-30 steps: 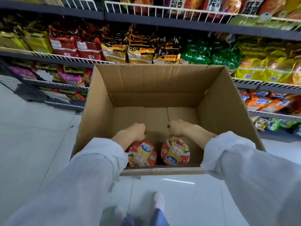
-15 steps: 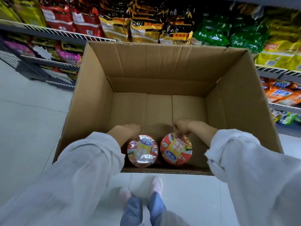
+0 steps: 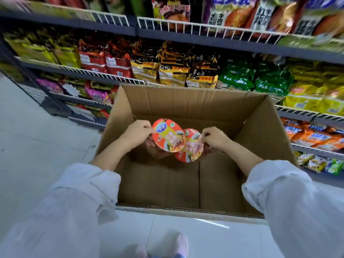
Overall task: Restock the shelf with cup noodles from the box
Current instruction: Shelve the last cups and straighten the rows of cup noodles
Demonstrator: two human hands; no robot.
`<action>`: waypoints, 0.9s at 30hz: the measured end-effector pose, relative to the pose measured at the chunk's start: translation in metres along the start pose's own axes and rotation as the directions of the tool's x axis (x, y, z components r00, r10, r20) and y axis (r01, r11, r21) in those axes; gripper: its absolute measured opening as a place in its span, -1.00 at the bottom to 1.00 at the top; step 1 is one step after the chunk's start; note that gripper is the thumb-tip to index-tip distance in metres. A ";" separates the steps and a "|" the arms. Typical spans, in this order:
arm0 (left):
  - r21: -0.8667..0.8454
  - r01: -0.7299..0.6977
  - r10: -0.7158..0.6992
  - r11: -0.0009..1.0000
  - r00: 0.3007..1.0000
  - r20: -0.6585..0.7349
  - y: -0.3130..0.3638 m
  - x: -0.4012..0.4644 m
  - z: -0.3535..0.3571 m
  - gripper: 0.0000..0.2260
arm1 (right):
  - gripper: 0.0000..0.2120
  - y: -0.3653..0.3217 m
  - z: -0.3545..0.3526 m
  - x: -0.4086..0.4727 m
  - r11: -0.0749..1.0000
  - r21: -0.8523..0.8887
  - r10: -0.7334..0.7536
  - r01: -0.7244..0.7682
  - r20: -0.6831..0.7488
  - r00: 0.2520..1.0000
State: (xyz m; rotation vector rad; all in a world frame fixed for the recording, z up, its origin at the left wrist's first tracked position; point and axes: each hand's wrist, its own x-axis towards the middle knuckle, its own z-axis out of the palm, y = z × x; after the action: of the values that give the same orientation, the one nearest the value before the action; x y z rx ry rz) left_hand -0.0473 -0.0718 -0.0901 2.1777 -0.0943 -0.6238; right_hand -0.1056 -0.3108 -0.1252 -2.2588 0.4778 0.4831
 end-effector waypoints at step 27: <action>-0.565 -0.514 0.410 0.645 0.857 -0.312 0.033 -0.052 -0.289 -0.71 | -0.77 -0.320 0.042 -0.045 0.635 0.712 -0.103 0.299 -0.306 0.947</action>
State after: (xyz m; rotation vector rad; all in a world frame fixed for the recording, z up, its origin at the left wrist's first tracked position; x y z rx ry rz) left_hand 0.0466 0.1288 0.1048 1.4351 -0.3070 -0.1356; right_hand -0.0006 -0.0669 0.0631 -1.5106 0.4271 -0.1233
